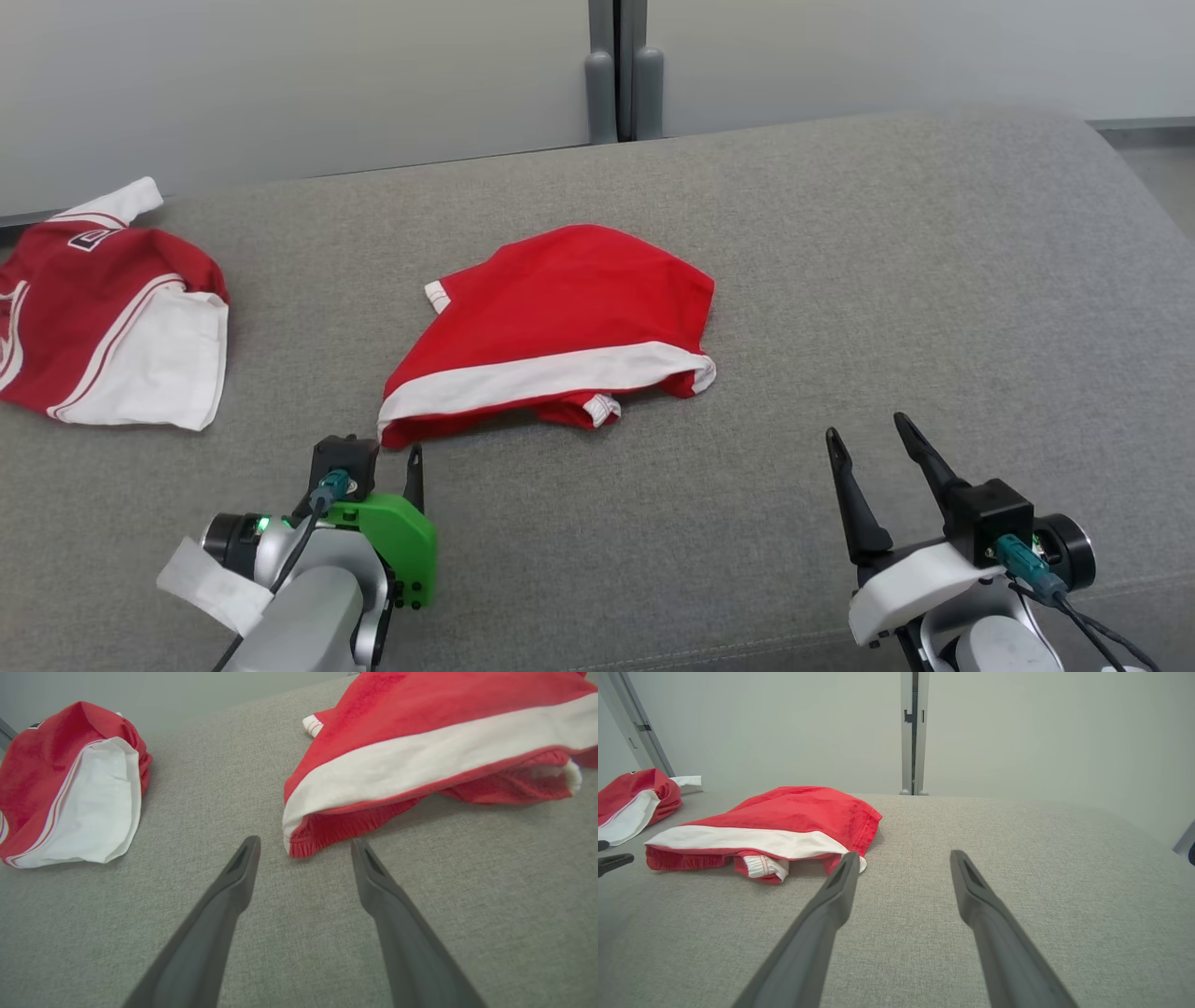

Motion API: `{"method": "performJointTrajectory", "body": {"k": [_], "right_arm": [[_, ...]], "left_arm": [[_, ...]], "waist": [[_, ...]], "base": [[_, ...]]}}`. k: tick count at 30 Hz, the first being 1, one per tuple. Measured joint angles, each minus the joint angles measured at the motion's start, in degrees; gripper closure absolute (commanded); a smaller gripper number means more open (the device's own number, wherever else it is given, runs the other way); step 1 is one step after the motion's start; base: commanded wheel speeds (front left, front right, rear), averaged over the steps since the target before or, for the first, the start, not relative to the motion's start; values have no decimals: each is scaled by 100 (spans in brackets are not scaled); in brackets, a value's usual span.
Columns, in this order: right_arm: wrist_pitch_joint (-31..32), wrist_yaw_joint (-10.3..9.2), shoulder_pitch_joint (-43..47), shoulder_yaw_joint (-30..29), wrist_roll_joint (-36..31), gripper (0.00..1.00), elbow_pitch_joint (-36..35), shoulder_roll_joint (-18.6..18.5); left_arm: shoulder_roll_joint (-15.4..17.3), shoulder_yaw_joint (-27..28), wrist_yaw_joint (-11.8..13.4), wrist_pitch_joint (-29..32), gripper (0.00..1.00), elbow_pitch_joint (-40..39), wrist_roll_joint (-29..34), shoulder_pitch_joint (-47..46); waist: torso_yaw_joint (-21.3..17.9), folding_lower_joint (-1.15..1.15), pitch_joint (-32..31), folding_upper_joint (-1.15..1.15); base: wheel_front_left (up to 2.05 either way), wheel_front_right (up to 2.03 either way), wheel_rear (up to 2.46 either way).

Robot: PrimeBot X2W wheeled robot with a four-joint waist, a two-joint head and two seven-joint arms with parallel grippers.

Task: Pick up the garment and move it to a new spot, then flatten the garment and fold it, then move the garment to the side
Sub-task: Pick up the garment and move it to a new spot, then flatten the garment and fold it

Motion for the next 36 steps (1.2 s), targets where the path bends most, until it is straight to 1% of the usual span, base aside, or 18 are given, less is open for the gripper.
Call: {"method": "performJointTrajectory", "body": {"k": [4,12,18,21,28,31,32,36], "right_arm": [[0,0,75,-4,9,0,23,1],[0,0,99,-67,8,0,74,1],[0,0,-159,-151,-64,0,428,-11],[0,0,-399,-215,-63,0,744,-58],[0,0,-978,-254,4,0,1763,-130],[0,1,-1265,-181,-3,0,2277,-186],[0,1,-1488,-170,1,0,2604,-216],[0,1,-1957,-124,-19,0,3223,-322]], "left_arm": [[116,411,132,0,0,-818,-12,427],[293,1080,342,-1,0,-2352,230,1355],[318,1281,419,-2,0,-3091,411,1736],[330,1296,425,-2,0,-3325,498,1831],[338,1247,454,-5,0,-3677,582,1990],[336,1221,466,-4,0,-3820,600,1987],[333,1193,466,7,0,-3906,634,1962],[310,1135,448,27,0,-4065,687,1799]], "waist": [[144,0,-128,0],[280,0,-317,0],[407,0,-300,0],[532,0,-272,0],[893,0,-180,0],[1048,0,-103,0],[1154,0,-32,0],[1378,0,144,0]], "base": [[0,0,0],[0,0,0],[0,0,0],[0,0,0],[0,0,0],[0,0,0],[0,0,0],[0,0,0]]}}
